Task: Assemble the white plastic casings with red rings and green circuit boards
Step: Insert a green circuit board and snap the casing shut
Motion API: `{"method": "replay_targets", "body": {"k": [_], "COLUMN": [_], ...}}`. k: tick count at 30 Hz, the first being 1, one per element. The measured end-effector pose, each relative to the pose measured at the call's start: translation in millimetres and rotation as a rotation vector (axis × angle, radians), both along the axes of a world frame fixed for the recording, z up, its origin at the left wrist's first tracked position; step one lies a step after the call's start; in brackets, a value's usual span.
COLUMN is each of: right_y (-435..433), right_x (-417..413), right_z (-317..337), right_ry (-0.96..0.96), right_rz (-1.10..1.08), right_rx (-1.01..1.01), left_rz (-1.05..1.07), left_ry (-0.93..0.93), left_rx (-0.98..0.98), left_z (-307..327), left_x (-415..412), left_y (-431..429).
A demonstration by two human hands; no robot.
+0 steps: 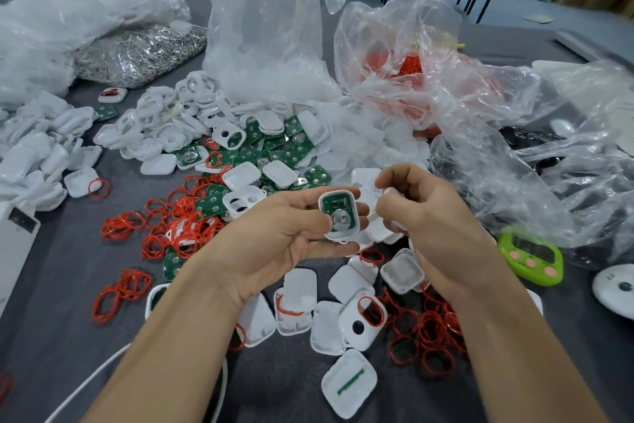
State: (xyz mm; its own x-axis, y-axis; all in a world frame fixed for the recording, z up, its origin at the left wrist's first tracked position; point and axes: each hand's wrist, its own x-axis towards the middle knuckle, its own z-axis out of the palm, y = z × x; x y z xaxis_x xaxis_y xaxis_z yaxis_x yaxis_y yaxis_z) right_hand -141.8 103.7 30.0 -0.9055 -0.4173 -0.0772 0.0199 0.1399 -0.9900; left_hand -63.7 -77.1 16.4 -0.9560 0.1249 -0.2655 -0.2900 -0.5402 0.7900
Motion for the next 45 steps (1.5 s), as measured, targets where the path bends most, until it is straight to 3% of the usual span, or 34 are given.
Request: {"method": "replay_targets", "body": {"k": [14,20,28,34,45], "right_y": [3,6,10,2,-3], "right_x": [-7,-9,-1,7,-5], "right_z": [-7,-5,14,38,29], "right_ry": [0.026,0.169,0.433,0.579,0.55], "right_rz": [-0.079,-0.106,0.027,0.45,0.46], "right_rx": [-0.012,0.096,0.229,0.331,0.419], "left_rz": [0.011,0.021,-0.043,-0.115,-0.036], "left_ry": [0.003,-0.009,-0.098,-0.04,-0.042], "left_rx": [-0.05,-0.056,-0.021,-0.112,-0.201], "left_z": [-3,-2,-4,-5,-2], "left_x": [-2,-2,-6,-2,1], "left_y": [1,1,2,-2,-1]}}
